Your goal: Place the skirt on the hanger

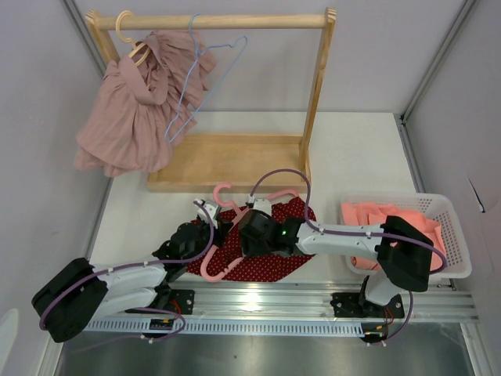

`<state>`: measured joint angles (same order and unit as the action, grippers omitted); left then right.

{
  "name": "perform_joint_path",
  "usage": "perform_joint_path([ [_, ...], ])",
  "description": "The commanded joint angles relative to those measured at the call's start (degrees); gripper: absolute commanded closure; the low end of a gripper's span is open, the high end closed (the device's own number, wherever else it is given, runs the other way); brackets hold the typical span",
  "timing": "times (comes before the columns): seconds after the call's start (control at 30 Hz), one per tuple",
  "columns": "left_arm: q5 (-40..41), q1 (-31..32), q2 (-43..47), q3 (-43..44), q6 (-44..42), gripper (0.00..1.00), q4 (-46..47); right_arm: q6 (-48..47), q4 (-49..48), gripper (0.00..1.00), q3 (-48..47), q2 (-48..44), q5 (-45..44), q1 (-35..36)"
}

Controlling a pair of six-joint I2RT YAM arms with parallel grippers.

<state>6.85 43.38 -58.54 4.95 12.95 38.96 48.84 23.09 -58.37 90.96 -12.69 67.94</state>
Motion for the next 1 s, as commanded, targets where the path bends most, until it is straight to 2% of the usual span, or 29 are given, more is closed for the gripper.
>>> perform_joint_path([
  [0.0,2.1,0.0,-0.6,0.9,-1.9,1.00,2.6,4.1,-2.8,0.37,-1.9,1.5,-2.6,1.6],
  [0.17,2.1,0.0,-1.0,1.0,-1.9,1.00,2.5,6.0,-4.2,0.37,-1.7,4.1,-3.3,1.6],
  [0.23,2.0,0.0,-0.9,1.0,-1.8,1.00,2.3,6.6,-4.6,0.41,-1.7,5.0,-3.7,1.7],
  [0.37,2.0,0.0,-1.2,1.0,-1.9,1.00,2.4,7.8,-4.6,0.60,-1.1,5.3,-5.1,1.6],
  [0.5,2.0,0.0,-1.4,1.2,-1.9,1.00,2.4,8.0,-3.8,0.88,-1.2,4.3,-6.0,1.7],
  [0.67,2.4,0.0,-1.3,1.1,-1.8,1.00,2.6,7.9,-1.8,1.00,-1.6,1.7,-6.9,1.7],
  [0.93,2.9,0.0,-1.6,1.3,-1.6,1.00,2.3,7.9,-0.2,1.00,-0.8,-3.0,-7.5,1.7],
  [0.97,2.9,0.0,-1.6,1.4,-1.6,1.00,2.3,7.5,-0.8,0.92,-0.6,-3.1,-7.0,1.7],
])
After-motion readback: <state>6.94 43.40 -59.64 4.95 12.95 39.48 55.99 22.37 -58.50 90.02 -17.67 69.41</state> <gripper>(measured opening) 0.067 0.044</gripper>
